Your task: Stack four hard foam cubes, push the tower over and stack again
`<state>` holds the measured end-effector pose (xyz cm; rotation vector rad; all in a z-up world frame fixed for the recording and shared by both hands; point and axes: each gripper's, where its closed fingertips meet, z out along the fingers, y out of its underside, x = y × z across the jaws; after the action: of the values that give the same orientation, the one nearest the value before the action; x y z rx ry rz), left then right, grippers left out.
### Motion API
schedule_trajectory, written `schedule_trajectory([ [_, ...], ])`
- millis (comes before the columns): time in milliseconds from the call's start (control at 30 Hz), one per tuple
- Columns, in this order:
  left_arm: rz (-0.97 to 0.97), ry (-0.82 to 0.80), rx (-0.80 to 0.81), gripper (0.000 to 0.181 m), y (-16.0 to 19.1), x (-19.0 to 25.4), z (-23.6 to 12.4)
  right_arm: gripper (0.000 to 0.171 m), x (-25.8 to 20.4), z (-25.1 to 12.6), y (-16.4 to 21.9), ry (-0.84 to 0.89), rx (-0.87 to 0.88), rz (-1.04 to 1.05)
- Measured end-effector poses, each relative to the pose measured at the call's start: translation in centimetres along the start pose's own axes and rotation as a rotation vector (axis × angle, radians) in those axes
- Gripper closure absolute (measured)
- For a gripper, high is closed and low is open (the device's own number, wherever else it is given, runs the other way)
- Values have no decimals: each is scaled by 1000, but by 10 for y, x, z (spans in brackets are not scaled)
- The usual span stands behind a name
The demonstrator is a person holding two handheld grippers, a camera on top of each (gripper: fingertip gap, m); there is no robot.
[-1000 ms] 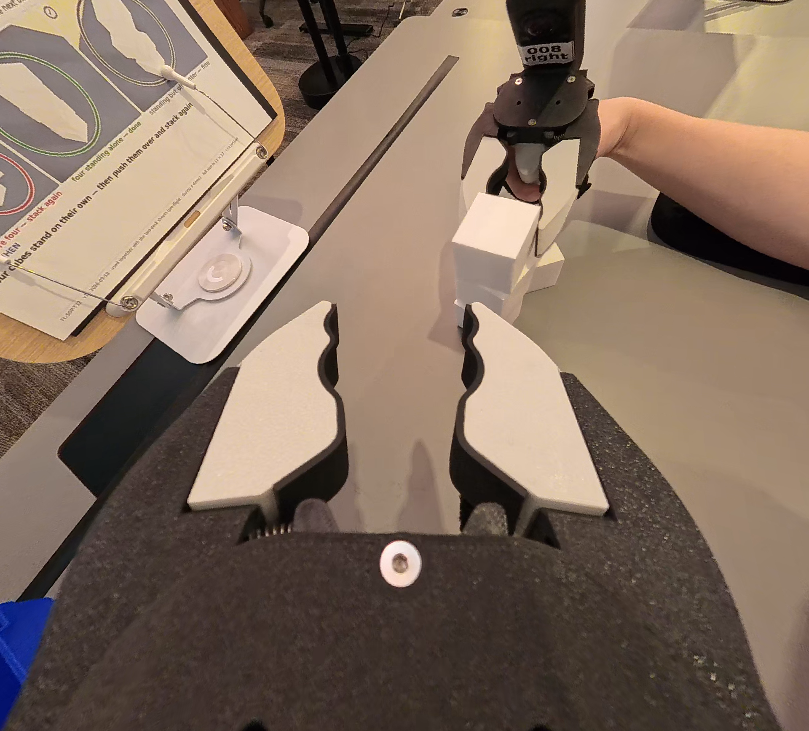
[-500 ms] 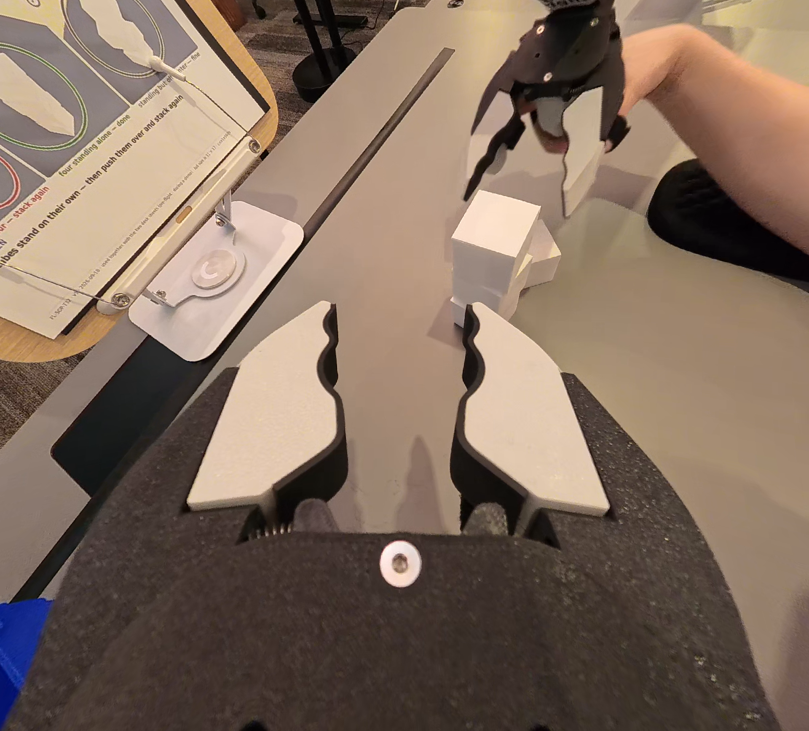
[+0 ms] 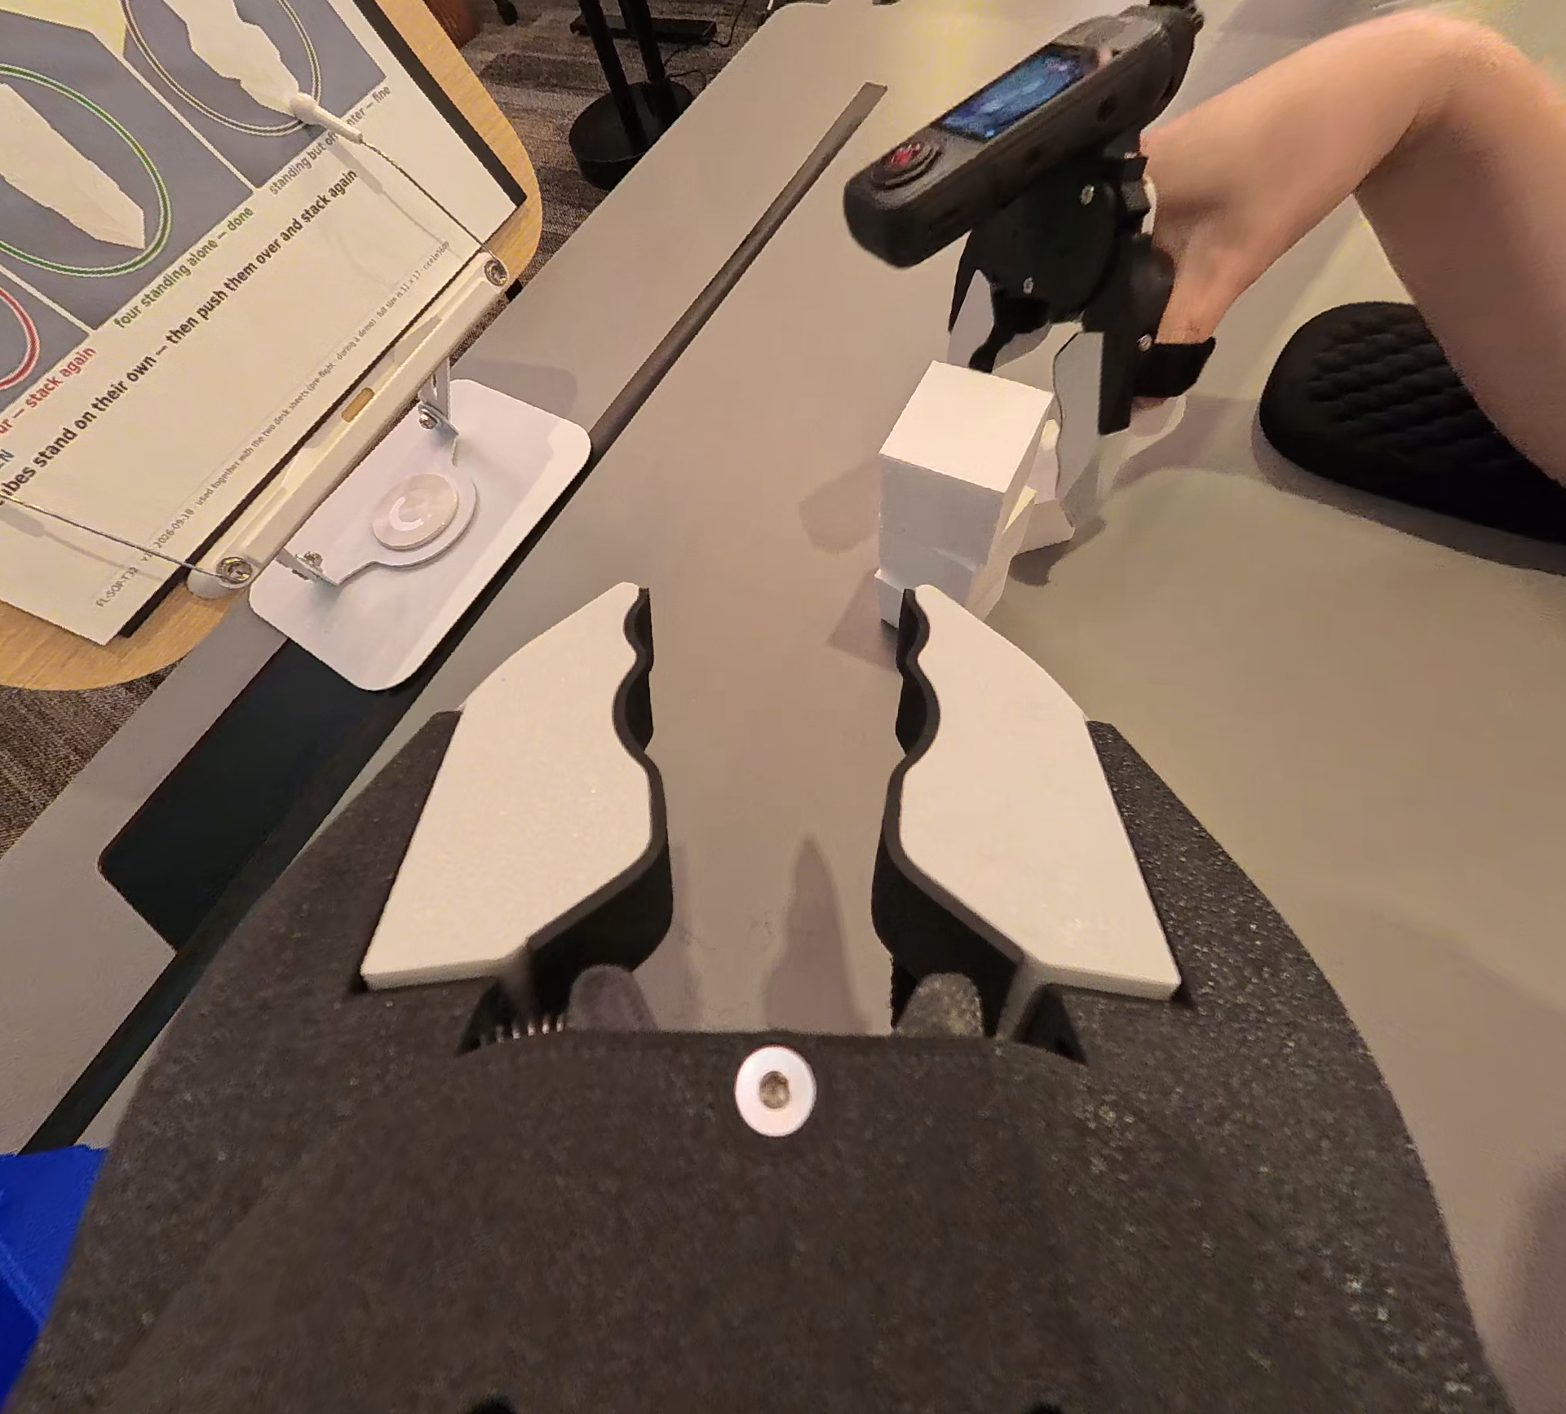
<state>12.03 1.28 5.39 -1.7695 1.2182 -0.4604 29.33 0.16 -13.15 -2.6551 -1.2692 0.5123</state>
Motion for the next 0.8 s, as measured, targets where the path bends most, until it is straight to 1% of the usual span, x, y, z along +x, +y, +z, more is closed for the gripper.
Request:
schedule_trajectory([
  [133, -3, 1, -2, 126, 1, -1, 0, 81, 1, 7, 3, 23, -54, 15],
  [300, -8, 3, -14, 126, 3, -1, 0, 86, 6, 6, 5, 95, -86, 11],
  [433, -10, 6, -13, 126, 3, -1, 0, 86, 9, 5, 9, 121, -108, 32],
  [600, -7, 6, -18, 126, 3, 0, 1, 93, 27, -6, 17, 214, -126, 46],
  [800, -7, 6, -25, 126, 5, 0, 3, 100, 37, -9, 22, 209, -118, 1],
])
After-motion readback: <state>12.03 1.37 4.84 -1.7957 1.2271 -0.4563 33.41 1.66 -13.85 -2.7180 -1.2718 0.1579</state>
